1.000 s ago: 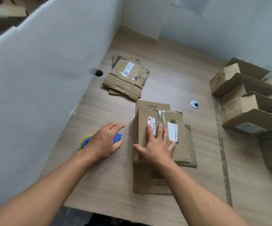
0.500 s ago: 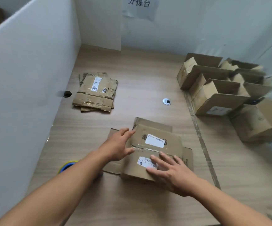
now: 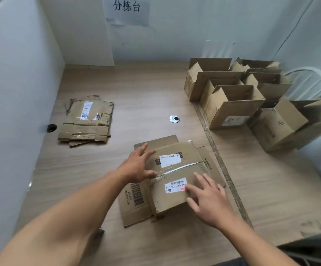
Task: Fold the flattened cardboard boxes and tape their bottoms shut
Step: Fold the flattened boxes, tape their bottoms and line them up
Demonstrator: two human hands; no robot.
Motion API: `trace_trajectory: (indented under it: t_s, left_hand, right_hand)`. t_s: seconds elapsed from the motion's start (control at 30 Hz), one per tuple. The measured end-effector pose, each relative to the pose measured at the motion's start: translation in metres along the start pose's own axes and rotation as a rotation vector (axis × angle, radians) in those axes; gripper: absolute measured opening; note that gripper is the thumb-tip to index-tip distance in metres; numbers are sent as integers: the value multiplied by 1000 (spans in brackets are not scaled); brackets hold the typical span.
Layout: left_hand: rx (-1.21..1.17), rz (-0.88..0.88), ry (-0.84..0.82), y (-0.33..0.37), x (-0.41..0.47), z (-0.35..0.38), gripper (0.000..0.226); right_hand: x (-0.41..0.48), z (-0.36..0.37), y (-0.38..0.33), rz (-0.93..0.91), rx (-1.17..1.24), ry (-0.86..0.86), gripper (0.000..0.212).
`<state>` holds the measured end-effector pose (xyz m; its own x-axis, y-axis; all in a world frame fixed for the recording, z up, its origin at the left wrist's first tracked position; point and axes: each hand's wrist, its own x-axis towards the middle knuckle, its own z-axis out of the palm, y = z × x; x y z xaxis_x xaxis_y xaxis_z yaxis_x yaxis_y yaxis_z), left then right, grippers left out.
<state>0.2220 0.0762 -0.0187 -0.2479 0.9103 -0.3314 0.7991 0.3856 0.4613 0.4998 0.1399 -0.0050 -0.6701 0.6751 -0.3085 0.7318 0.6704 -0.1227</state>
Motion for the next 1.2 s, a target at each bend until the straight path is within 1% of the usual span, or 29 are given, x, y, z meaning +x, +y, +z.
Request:
trace_trajectory:
  t_s: [0.13,0.2,0.27,0.33,0.4,0.47,0.53,0.6,0.63,0.7,0.73,0.77,0.83,0.9,0.97,1.03,1.1,1.13,1.2]
  left_hand:
    - [61,-20,-12,11,19,2,81]
    - [34,-39,-5,12,20,8,79]
    - [2,-48,17,10,18,10,78]
    - [-25,-79,32,8,15,10,75]
    - [-49,-129,72,9,8,14,71]
    - [-57,-187,131,11,-1,21,67]
    - [-50,-248,179,13,-11,29,65]
    - [-64,-310,237,15,-25,38,66]
    - [-82,-341,274,16,-35,44,65]
    - [-156,-373,357,14,-57,57,60]
    - [-208,-382,386,11,-69,62,58]
    - [-260,-382,400,5,-82,66,57]
    - [-311,-328,411,-10,-109,70,55]
    - [-271,-262,445,-29,-137,64,63]
    - [-224,-293,473,-54,-167,56,70]
    - [-145,-348,404,-82,-198,52,71]
    - [27,-379,263,-111,-228,59,74]
    - [111,-382,202,-125,-239,65,80]
    - [210,-358,117,-143,-250,75,93]
  right_hand:
    - [-8,24,-21,221,283,19,72]
    - [-3,37,-30,252,397,2,81]
    - [8,42,-28,244,442,-5,89]
    - [23,39,-11,202,457,23,88]
    - [38,31,11,166,425,62,79]
    - [56,18,22,176,334,98,71]
    - [72,5,22,185,351,124,61]
    - [82,-1,13,97,433,55,56]
    - [83,1,6,19,431,-12,59]
    - [79,10,-9,-134,351,-148,75]
    - [77,14,-16,-191,318,-184,82]
    - [77,17,-20,-234,303,-194,85]
    - [80,17,-25,-297,288,-196,84]
    - [83,15,-31,-323,218,-176,81]
    - [85,13,-38,-337,111,-111,78]
    - [86,14,-46,-383,42,-35,72]
    - [84,19,-53,-465,-7,-11,68]
    - [83,22,-56,-492,-40,-22,72]
    - [82,28,-61,-488,-66,-54,83]
